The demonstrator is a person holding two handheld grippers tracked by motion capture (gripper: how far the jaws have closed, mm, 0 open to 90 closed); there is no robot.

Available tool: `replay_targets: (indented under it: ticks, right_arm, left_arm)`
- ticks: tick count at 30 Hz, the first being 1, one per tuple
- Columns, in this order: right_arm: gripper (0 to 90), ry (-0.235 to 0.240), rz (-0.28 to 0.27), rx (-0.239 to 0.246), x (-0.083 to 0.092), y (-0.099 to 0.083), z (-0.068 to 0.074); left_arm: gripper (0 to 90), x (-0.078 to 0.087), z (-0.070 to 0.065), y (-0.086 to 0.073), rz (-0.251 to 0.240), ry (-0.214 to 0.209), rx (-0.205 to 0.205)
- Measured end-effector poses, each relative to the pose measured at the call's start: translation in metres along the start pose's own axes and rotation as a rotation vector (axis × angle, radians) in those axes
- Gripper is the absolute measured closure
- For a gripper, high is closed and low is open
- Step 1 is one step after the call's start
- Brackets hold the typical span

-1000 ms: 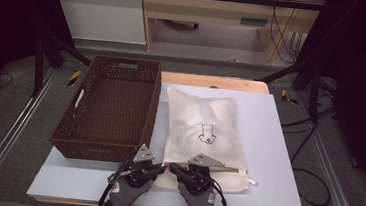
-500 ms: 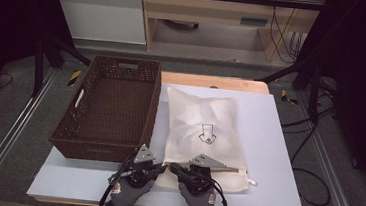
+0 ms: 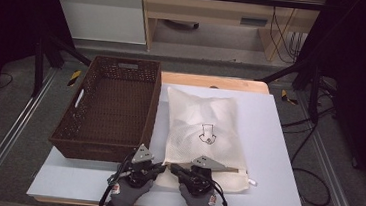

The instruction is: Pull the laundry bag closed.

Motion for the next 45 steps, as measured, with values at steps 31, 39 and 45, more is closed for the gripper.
replay_targets:
  ticks: [31, 39, 45]
  right_arm:
    - [87.4, -0.005, 0.004, -0.001, 0.001, 0.001, -0.003]
    - [87.4, -0.001, 0.015, -0.006, 0.003, 0.000, -0.006]
    - [87.4, -0.052, 0.013, -0.019, 0.011, -0.006, -0.022]
  left_arm:
    - [84.7, 0.007, 0.003, 0.004, -0.008, 0.007, 0.003]
    - [84.7, 0.007, 0.001, 0.004, -0.014, 0.016, -0.021]
    - [84.7, 0.012, 0.008, 0.004, -0.029, 0.017, 0.002]
Point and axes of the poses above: each handheld gripper's, and its own axes: x roughly backward along the jaws, y roughly out of its top, z roughly to its left, the point moved 7 cm from there along -x, roughly forward along the jaws, and after that the axes turned 1 degree about -z, right-handed, at the moved point
